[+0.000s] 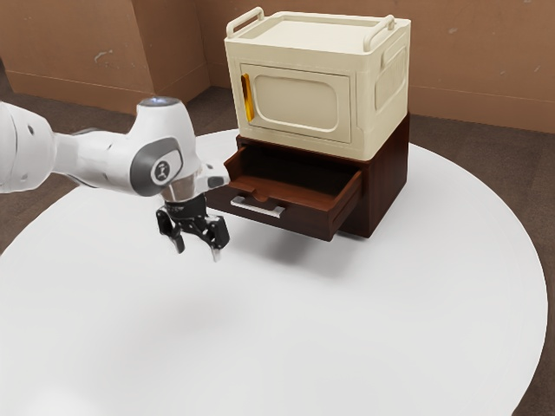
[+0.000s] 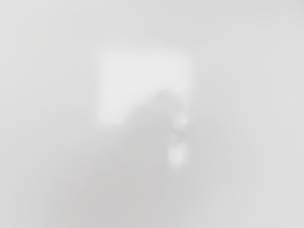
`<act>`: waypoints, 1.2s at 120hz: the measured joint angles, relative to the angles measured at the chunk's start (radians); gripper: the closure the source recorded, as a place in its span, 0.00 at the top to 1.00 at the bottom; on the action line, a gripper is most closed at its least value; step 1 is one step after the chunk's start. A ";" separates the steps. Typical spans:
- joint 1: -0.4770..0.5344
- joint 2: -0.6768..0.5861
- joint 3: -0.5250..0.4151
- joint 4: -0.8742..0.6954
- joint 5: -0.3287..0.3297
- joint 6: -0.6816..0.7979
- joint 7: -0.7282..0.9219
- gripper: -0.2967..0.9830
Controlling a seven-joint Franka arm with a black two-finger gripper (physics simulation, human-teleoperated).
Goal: Push the drawer handle with one arm to close the drawer
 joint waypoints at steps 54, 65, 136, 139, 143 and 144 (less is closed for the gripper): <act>-0.051 0.054 0.001 0.092 -0.005 0.085 -0.017 0.75; -0.045 0.096 0.002 0.144 -0.007 0.096 -0.006 0.75; -0.064 0.170 0.002 0.232 -0.049 0.113 0.035 0.42; -0.064 0.170 0.002 0.235 -0.050 0.113 0.036 0.38; -0.064 0.171 0.002 0.238 -0.051 0.112 0.038 0.34; -0.064 0.171 0.002 0.238 -0.051 0.111 0.038 0.33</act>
